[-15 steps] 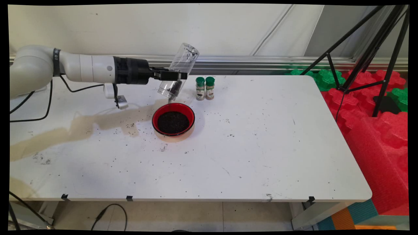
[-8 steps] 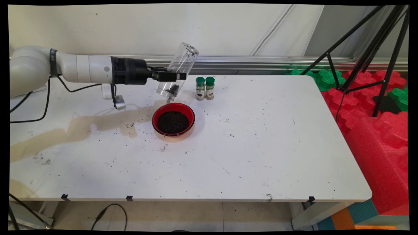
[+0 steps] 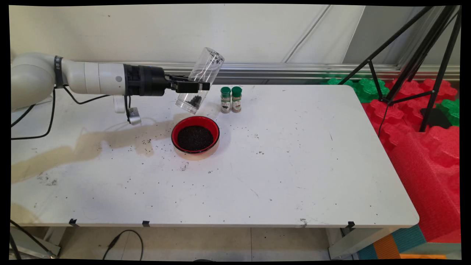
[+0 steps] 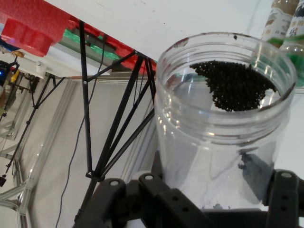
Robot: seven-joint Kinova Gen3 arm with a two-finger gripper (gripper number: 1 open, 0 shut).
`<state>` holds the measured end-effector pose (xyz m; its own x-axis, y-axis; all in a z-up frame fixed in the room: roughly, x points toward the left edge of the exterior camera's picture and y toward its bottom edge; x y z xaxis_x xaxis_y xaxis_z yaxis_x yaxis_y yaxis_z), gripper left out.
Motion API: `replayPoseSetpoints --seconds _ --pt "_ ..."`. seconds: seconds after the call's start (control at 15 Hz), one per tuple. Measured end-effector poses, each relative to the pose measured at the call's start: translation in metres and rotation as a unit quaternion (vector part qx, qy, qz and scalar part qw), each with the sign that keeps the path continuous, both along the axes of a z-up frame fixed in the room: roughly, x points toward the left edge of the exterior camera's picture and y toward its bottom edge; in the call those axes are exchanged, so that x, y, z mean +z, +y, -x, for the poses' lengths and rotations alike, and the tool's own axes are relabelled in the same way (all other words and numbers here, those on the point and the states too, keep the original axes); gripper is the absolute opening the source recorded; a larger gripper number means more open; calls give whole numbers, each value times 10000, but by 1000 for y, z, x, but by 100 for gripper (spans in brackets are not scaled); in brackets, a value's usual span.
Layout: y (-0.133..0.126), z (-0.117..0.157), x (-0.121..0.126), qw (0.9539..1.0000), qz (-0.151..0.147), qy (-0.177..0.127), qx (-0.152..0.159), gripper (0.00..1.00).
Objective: Pour the black seasoning powder in the red bowl
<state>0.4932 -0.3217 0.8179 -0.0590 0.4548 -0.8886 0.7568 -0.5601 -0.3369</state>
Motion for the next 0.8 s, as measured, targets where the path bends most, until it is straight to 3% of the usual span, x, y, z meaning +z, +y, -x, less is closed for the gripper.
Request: replayPoseSetpoints --seconds 0.8 --pt "4 2 -1 10000 67 -12 -44 0"
